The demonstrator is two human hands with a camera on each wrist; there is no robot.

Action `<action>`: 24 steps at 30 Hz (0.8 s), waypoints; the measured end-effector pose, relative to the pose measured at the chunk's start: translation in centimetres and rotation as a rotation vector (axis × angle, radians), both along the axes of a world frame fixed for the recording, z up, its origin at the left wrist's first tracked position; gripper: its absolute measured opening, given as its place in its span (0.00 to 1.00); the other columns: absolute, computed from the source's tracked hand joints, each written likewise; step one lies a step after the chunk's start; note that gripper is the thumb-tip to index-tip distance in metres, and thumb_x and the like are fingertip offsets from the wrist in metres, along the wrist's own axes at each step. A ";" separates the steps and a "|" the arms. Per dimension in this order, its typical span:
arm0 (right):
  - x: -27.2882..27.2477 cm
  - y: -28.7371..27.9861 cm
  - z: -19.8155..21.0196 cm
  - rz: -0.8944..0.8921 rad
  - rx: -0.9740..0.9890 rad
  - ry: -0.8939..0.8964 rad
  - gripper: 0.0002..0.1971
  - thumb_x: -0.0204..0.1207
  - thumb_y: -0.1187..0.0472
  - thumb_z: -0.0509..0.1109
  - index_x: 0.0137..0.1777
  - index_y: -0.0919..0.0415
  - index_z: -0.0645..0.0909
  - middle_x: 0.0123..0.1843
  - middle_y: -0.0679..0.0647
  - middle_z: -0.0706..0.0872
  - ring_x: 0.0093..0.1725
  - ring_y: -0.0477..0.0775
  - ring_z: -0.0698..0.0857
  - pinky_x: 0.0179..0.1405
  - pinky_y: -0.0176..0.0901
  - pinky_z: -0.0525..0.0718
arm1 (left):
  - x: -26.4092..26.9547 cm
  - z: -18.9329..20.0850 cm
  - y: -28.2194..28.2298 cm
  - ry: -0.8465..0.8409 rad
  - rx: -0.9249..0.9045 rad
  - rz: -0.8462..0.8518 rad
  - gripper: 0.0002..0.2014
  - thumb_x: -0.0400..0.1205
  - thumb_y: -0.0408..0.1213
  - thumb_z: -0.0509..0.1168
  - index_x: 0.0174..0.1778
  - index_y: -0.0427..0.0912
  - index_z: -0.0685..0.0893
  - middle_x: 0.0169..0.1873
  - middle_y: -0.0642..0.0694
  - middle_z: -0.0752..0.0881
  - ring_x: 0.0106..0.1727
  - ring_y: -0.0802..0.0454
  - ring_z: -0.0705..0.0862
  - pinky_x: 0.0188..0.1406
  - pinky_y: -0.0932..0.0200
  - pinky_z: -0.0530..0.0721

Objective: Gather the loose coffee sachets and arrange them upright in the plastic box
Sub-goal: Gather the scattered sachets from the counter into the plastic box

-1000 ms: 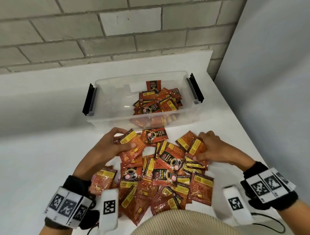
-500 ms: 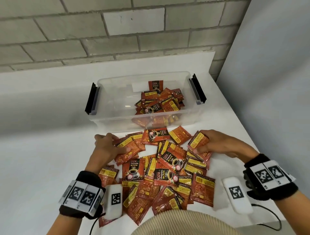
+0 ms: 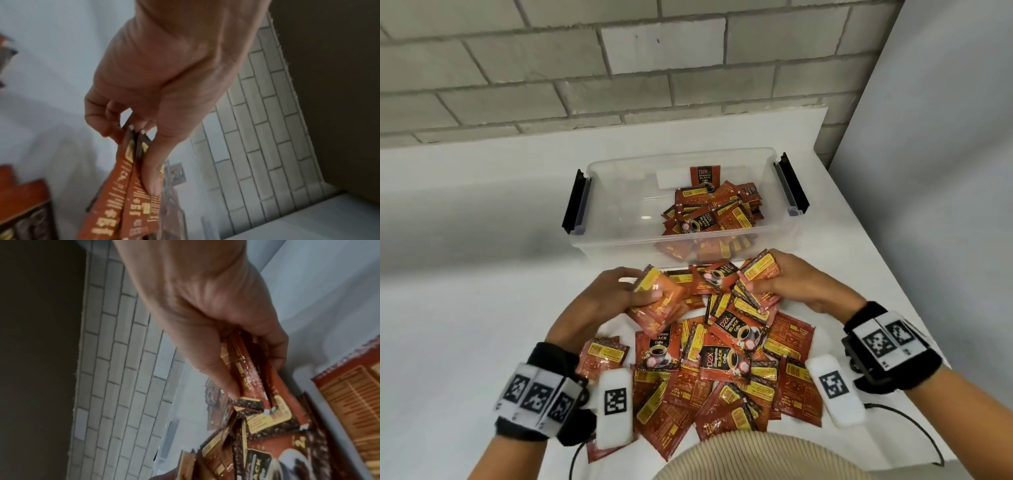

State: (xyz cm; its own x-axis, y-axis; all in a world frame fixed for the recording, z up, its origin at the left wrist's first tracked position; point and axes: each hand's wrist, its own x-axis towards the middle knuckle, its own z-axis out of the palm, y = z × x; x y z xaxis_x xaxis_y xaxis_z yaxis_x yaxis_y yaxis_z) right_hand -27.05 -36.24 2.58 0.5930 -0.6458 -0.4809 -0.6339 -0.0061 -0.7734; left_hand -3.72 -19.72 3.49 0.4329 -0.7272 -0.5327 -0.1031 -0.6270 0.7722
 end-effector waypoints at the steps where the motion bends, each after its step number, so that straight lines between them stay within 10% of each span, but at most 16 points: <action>1: 0.3 0.0 -0.1 0.000 -0.027 0.023 0.19 0.72 0.62 0.77 0.61 0.58 0.75 0.52 0.54 0.88 0.52 0.54 0.87 0.57 0.51 0.84 | -0.5 -0.4 -0.4 0.009 0.020 -0.016 0.30 0.69 0.40 0.79 0.66 0.42 0.78 0.53 0.39 0.89 0.47 0.49 0.88 0.40 0.60 0.81; 7: 1.0 -0.3 -0.6 -0.031 -0.026 0.102 0.27 0.70 0.65 0.78 0.63 0.57 0.65 0.52 0.55 0.85 0.52 0.54 0.85 0.49 0.47 0.85 | -2.3 -2.1 -2.0 -0.018 0.079 -0.073 0.14 0.76 0.44 0.74 0.53 0.42 0.85 0.40 0.48 0.90 0.43 0.51 0.88 0.45 0.60 0.83; 18: 0.7 -0.1 -0.6 0.064 0.120 0.158 0.17 0.65 0.64 0.81 0.54 0.62 0.82 0.48 0.56 0.91 0.47 0.56 0.90 0.46 0.46 0.86 | -3.5 -1.8 -1.6 0.215 0.042 -0.001 0.21 0.76 0.31 0.73 0.63 0.37 0.74 0.49 0.34 0.89 0.45 0.38 0.89 0.53 0.39 0.87; 24: 0.1 -0.6 0.7 0.058 0.267 0.032 0.10 0.71 0.65 0.77 0.51 0.62 0.84 0.43 0.56 0.91 0.43 0.54 0.90 0.42 0.44 0.86 | -4.0 -1.8 -2.8 0.251 0.024 0.012 0.27 0.76 0.32 0.73 0.67 0.50 0.70 0.53 0.34 0.88 0.47 0.39 0.89 0.49 0.45 0.88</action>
